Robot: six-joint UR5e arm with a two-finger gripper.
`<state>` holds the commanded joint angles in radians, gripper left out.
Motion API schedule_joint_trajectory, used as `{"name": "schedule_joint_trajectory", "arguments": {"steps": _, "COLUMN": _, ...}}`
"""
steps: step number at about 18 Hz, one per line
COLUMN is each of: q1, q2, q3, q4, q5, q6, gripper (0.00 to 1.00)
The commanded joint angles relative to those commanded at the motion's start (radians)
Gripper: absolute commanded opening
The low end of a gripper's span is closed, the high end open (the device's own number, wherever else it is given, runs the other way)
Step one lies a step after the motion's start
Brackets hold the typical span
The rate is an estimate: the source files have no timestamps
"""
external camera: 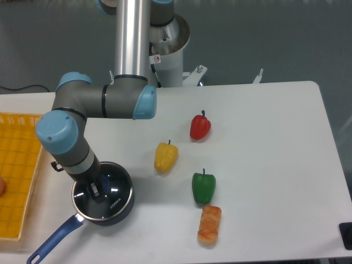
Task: Open the lid
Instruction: 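Close the gripper around the blue lid knob, then lift the glass lid up off the saucepan by its knob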
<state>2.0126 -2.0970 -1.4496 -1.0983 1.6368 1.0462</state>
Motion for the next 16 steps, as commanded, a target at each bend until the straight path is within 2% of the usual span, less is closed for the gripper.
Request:
{"name": "schedule_joint_trajectory", "arguments": {"steps": 11, "q1": 0.002, "q2": 0.057, "q3": -0.018, "q4": -0.011, "q5": 0.003, "q6": 0.012, "gripper": 0.63}}
{"name": "schedule_joint_trajectory", "arguments": {"steps": 16, "q1": 0.026, "q2": 0.098, "q3": -0.066, "q4": -0.011, "q5": 0.077, "q6": 0.052, "gripper": 0.63}}
